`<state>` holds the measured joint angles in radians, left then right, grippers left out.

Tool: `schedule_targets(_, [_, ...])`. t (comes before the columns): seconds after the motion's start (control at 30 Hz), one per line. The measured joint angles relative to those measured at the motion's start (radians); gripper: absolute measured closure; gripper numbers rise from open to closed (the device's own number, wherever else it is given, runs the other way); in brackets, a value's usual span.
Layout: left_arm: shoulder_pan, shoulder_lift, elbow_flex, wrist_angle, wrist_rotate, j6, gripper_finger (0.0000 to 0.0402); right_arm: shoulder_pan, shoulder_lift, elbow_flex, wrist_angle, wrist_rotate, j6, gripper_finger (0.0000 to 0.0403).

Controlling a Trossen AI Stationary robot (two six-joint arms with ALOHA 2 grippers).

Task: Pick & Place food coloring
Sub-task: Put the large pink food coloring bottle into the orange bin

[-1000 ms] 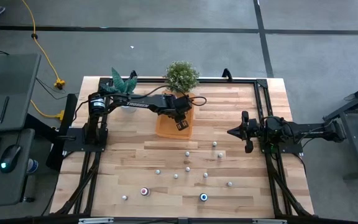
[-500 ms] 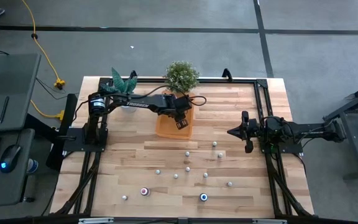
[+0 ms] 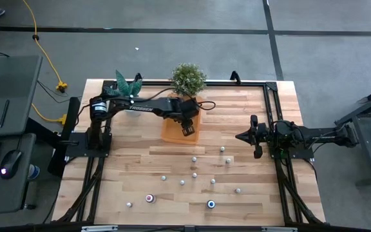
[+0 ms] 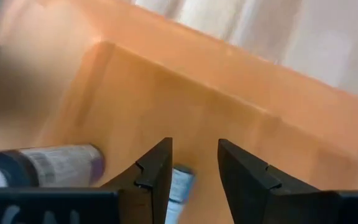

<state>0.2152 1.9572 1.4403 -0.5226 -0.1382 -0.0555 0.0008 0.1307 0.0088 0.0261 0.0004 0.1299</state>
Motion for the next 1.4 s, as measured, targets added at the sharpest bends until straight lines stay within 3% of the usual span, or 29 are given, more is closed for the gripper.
schedule_targets(0.23, [-0.015, -0.086, 0.001, 0.026, 0.047, 0.035, 0.0270, 0.000, 0.000, 0.000, 0.000, 0.000, 0.000, 0.0402])
schedule_targets(0.47, [-0.046, -0.243, 0.002, -0.020, 0.058, 0.077, 0.0200, 0.000, -0.001, 0.000, 0.000, 0.000, 0.000, 0.0402])
schedule_targets(0.7, [-0.105, -0.431, 0.001, -0.187, 0.119, 0.138, 0.0138, 0.000, 0.000, 0.000, -0.001, 0.000, 0.000, 0.0402])
schedule_targets(1.03, [-0.240, -0.698, -0.004, -0.562, 0.170, 0.174, 0.0134, 0.000, 0.000, 0.000, 0.000, 0.000, 0.000, 0.0402])
schedule_targets(1.2, [-0.369, -0.839, -0.117, -0.595, 0.241, 0.081, 0.0134, 0.000, 0.000, 0.000, 0.000, 0.000, 0.000, 0.0402])
schedule_targets(1.4, [-0.562, -1.030, -0.374, -0.467, 0.251, -0.126, 0.0134, 0.000, 0.000, 0.000, 0.000, 0.000, 0.000, 0.0402])
